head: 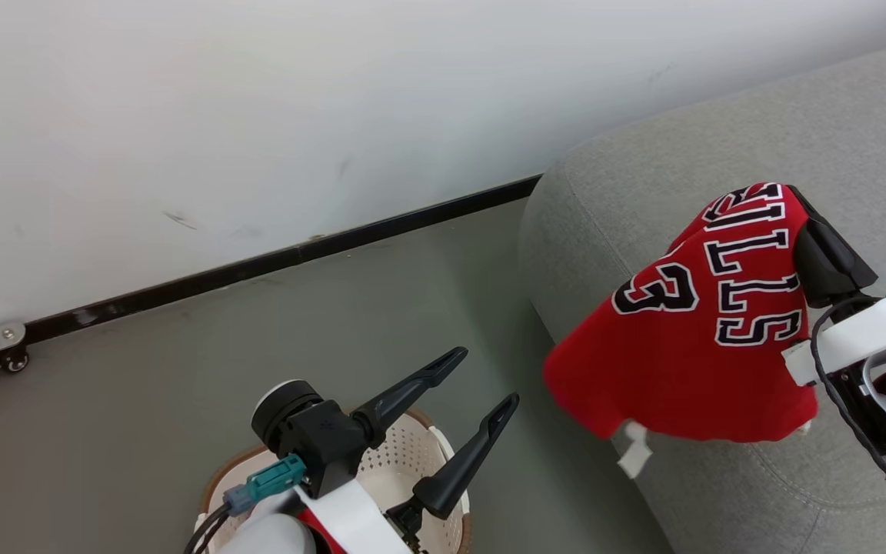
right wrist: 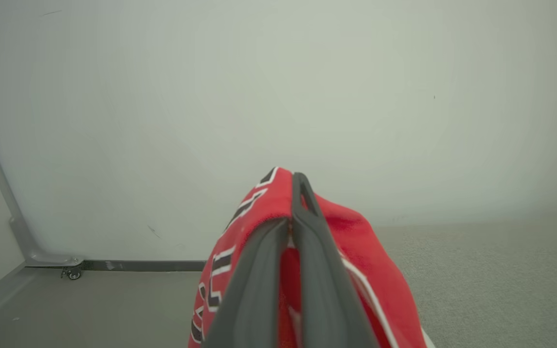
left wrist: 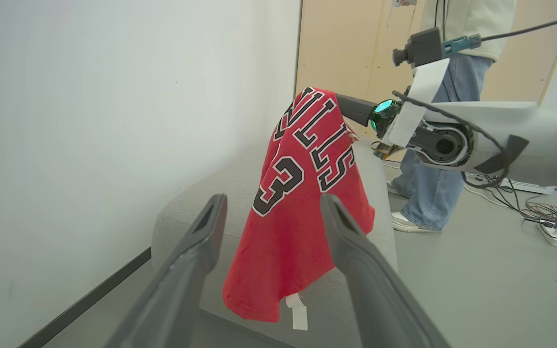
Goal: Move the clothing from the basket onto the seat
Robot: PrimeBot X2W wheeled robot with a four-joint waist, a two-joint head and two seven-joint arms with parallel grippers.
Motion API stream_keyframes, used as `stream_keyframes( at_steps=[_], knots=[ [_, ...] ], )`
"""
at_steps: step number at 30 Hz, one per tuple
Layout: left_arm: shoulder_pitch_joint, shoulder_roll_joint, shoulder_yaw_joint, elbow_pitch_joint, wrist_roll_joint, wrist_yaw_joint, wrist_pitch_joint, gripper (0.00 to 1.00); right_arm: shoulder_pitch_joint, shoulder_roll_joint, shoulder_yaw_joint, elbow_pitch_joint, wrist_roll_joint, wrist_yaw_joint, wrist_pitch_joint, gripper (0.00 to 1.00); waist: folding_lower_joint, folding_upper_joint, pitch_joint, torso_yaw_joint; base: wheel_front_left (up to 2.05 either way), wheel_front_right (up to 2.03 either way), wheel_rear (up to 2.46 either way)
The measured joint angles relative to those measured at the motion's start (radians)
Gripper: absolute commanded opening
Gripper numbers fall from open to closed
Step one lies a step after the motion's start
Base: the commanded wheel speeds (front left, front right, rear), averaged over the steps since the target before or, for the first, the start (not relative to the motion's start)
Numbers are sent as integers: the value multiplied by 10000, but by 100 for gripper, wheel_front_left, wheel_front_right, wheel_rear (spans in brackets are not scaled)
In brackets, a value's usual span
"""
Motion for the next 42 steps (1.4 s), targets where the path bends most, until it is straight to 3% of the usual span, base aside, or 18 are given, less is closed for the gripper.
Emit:
stream_keyframes(
  at_steps=[15,30,42],
  knots=[
    [59,27,-75,-660,136,0,-12,100,-100,-437,-403,380,25,0,226,0,0,0,439,-425,0,0,0],
    [48,6,-408,-1475,495,0,98,100,-2722,-1889,-1651,1310,17,0,989,0,0,0,1387,-254,0,0,0],
    [-471,-46,-510,-1916,846,0,372,100,-3736,-3114,-2443,2207,-176,0,1009,0,0,0,2282,98,0,0,0]
  ],
)
